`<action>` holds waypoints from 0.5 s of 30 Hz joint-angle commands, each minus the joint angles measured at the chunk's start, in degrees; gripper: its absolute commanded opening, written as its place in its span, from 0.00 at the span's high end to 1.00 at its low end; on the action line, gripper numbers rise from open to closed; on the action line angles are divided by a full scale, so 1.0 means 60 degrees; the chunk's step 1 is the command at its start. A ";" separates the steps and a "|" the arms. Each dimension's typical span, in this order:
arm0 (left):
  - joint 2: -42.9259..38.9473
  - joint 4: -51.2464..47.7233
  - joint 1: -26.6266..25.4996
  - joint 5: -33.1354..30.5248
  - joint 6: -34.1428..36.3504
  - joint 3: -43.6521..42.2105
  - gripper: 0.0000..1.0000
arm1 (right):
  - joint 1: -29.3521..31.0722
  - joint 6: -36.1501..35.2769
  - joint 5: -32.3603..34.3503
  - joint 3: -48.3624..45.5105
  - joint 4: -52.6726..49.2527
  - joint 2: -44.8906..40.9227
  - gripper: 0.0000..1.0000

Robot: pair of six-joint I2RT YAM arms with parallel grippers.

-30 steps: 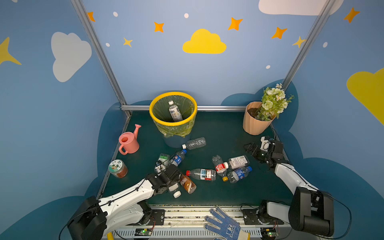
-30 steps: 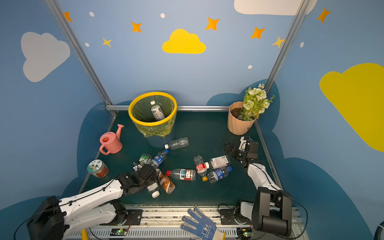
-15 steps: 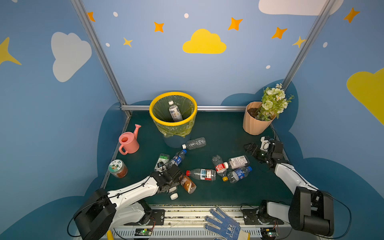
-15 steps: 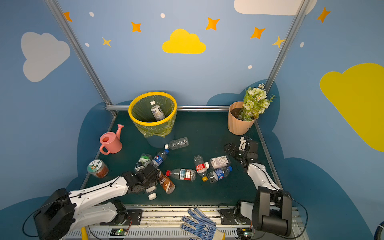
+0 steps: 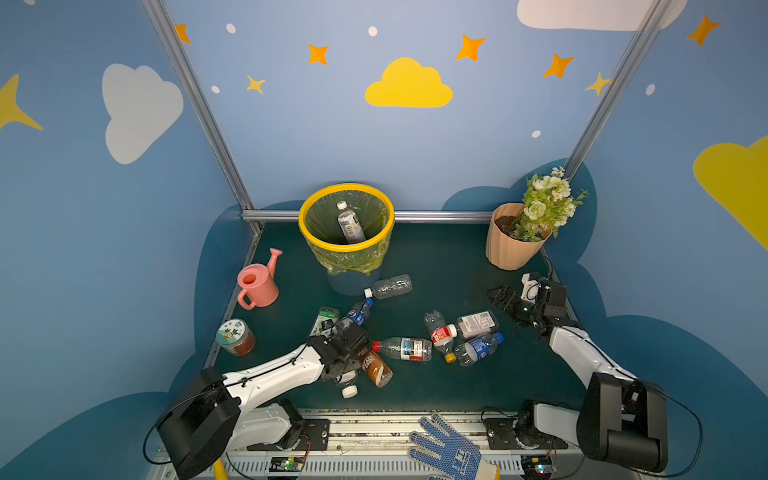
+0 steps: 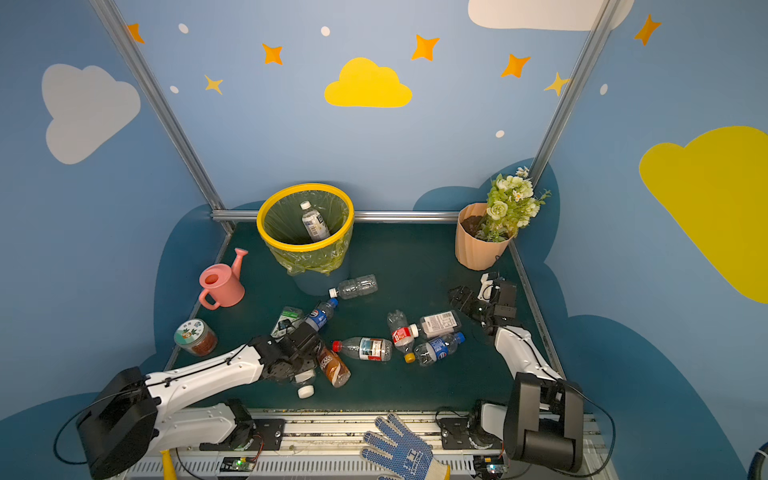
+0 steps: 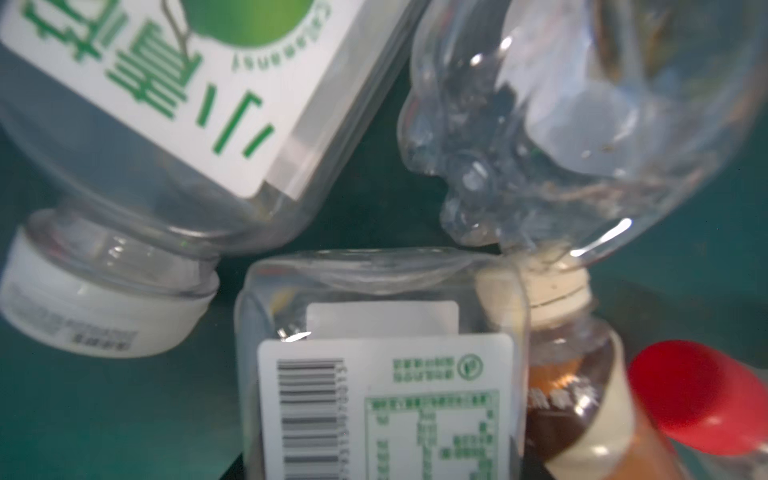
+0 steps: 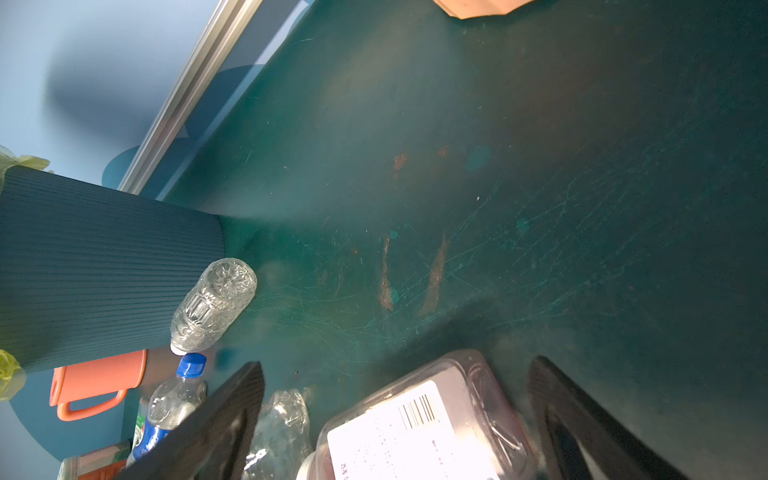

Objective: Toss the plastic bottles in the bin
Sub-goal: 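Close the left gripper on the square green-label bottle and lift it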

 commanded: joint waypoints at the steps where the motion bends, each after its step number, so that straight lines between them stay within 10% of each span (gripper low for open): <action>1: -0.0512 -0.0651 -0.0150 -0.0371 0.0190 0.0422 0.44 | -0.0039 -0.0007 -0.0085 0.0168 0.0009 -0.0036 0.04; 9: -0.2093 -0.2009 -0.0492 -0.1868 0.0568 0.1607 0.45 | -0.0033 0.0023 -0.0142 0.0122 0.0115 0.0029 0.04; 15: -0.3198 -0.2621 -0.0836 -0.4717 0.2958 0.3807 0.47 | -0.0023 0.0110 -0.0327 0.0106 0.0284 -0.0002 0.04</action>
